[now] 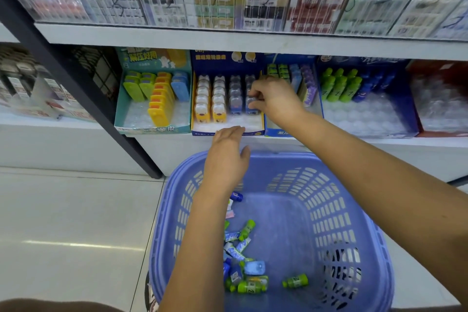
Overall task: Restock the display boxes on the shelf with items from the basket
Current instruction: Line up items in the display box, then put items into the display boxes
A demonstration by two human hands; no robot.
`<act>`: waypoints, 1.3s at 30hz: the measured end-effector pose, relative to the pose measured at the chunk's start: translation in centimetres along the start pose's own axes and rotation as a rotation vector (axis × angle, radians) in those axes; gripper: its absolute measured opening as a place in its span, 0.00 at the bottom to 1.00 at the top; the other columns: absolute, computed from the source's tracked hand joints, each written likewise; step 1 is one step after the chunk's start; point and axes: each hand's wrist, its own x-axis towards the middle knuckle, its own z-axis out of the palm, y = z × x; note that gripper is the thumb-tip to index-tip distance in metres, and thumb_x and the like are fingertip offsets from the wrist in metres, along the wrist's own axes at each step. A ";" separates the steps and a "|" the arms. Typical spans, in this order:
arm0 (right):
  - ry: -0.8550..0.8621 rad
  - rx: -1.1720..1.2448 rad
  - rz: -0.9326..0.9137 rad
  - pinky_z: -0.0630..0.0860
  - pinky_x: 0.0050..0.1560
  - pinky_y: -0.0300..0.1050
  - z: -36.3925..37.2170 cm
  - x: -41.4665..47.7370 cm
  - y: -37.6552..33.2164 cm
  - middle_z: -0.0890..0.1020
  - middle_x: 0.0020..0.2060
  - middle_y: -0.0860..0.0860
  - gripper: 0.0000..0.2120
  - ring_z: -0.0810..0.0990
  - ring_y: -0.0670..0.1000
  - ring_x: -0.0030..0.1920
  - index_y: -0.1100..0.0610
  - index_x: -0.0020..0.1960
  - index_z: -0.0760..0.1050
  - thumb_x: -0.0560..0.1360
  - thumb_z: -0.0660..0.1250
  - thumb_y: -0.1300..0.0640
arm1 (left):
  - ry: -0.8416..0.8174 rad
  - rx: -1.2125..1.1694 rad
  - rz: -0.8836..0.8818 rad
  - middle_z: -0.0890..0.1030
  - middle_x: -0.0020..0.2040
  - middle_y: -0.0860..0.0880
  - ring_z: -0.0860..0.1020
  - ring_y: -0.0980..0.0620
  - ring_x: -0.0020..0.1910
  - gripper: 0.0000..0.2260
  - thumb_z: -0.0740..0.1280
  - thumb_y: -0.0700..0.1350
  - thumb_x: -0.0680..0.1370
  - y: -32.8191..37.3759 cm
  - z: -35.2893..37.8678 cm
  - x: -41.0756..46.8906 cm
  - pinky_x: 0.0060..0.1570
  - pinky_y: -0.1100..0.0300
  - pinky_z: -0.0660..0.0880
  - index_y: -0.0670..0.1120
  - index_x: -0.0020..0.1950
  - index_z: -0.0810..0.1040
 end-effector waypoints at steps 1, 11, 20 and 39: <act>0.013 -0.015 0.005 0.71 0.49 0.46 0.1 0.0 0.1 0.79 0.52 0.58 0.12 0.77 0.57 0.52 0.61 0.54 0.77 0.73 0.70 0.59 | 0.001 -0.001 0.002 0.69 0.71 0.46 0.63 0.49 0.71 0.22 0.62 0.44 0.79 -0.1 0.0 0.1 0.69 0.60 0.58 0.42 0.73 0.66; 0.054 -0.081 -0.019 0.73 0.54 0.48 -0.6 -2.0 -1.1 0.72 0.59 0.58 0.13 0.75 0.58 0.55 0.59 0.59 0.76 0.75 0.66 0.59 | 0.212 -0.274 0.019 0.82 0.50 0.50 0.78 0.56 0.47 0.08 0.63 0.44 0.79 0.2 -0.2 -1.9 0.44 0.67 0.71 0.46 0.54 0.80; -0.705 0.122 0.187 0.71 0.52 0.42 13.0 -16.0 1.5 0.82 0.53 0.55 0.13 0.79 0.55 0.56 0.58 0.56 0.79 0.72 0.69 0.60 | -0.712 0.242 -0.339 0.79 0.59 0.41 0.77 0.45 0.60 0.13 0.61 0.39 0.78 -6.7 8.2 -5.5 0.57 0.57 0.72 0.40 0.59 0.79; -0.750 0.218 0.242 0.71 0.55 0.49 25.7 -22.2 2.4 0.75 0.60 0.58 0.14 0.75 0.59 0.57 0.57 0.63 0.71 0.80 0.55 0.57 | -0.655 0.426 -0.453 0.74 0.62 0.40 0.76 0.42 0.58 0.12 0.63 0.40 0.78 -11.4 16.1 -9.6 0.58 0.50 0.74 0.44 0.62 0.77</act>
